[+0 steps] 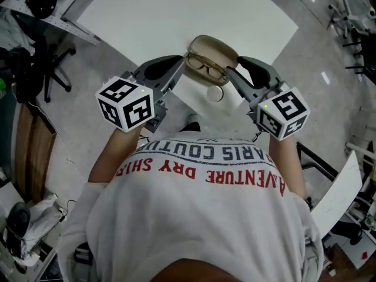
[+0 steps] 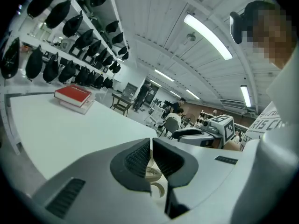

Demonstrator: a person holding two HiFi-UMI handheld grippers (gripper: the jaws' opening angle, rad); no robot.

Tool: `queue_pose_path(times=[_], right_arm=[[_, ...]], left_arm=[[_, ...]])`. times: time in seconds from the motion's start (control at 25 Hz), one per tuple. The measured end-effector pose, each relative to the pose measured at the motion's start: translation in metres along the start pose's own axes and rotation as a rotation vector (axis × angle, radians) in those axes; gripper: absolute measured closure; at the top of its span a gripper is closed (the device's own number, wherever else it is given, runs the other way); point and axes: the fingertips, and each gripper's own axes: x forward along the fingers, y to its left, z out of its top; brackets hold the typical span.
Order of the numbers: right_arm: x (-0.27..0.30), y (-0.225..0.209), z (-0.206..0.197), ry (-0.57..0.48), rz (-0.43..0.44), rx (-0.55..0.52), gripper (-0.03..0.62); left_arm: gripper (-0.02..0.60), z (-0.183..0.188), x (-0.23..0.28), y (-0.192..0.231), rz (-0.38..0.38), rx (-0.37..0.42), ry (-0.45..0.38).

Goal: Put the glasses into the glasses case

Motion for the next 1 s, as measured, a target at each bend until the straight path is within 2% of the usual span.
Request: queue_pose_path(times=[0.16, 0.32, 0.48, 0.76, 1.0], right_arm=[[-0.027, 0.009, 0.035, -0.108, -0.003, -0.002, 0.51], [-0.05, 0.02, 0.051, -0.18, 0.015, 0.016, 0.554], [-0.058, 0.031, 0.057, -0.229, 0.051, 0.039, 0.568], [-0.07, 0.035, 0.065, -0.27, 0.047, 0.003, 0.571], [-0.07, 0.036, 0.068, -0.274, 0.046, -0.005, 0.571]], left_arm=[[0.545, 0.022, -0.007, -0.027, -0.036, 0.045, -0.049], [0.545, 0.035, -0.012, -0.055, -0.062, 0.081, -0.085], [0.545, 0.041, -0.015, -0.067, -0.073, 0.087, -0.112], [0.545, 0.045, -0.013, -0.091, -0.119, 0.125, -0.113], [0.545, 0.044, -0.013, -0.092, -0.124, 0.132, -0.106]])
